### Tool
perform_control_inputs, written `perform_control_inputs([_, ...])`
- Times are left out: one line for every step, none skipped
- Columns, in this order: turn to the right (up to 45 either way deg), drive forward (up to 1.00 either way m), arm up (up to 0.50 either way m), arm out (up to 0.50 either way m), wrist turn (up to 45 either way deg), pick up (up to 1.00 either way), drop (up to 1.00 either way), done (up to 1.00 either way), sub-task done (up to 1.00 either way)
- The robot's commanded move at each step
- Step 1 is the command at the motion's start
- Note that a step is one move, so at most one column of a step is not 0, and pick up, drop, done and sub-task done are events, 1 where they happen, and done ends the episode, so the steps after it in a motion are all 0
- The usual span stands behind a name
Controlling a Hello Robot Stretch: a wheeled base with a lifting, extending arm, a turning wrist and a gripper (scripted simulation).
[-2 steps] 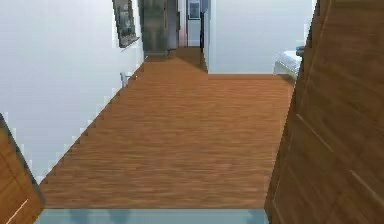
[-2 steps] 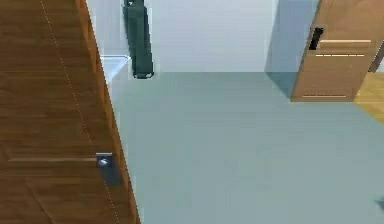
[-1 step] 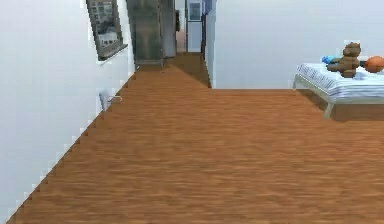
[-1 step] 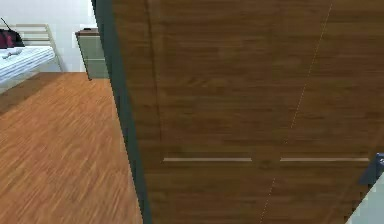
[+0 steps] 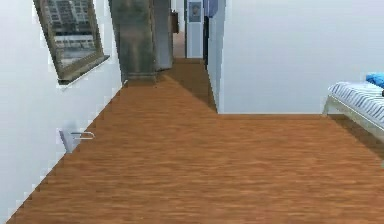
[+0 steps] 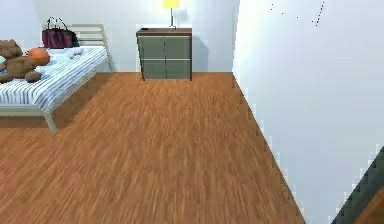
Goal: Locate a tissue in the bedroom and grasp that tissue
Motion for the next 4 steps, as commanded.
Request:
perform_control_inputs([0.0, 1.0, 0.0, 0.0, 0.0, 0.0, 0.0, 0.0, 0.0])
perform_control_inputs([0.0, 1.0, 0.0, 0.0, 0.0, 0.0, 0.0, 0.0, 0.0])
perform_control_inputs([-3.0, 0.0, 0.0, 0.0, 0.0, 0.0, 0.0, 0.0, 0.0])
perform_control_inputs([0.0, 1.0, 0.0, 0.0, 0.0, 0.0, 0.0, 0.0, 0.0])
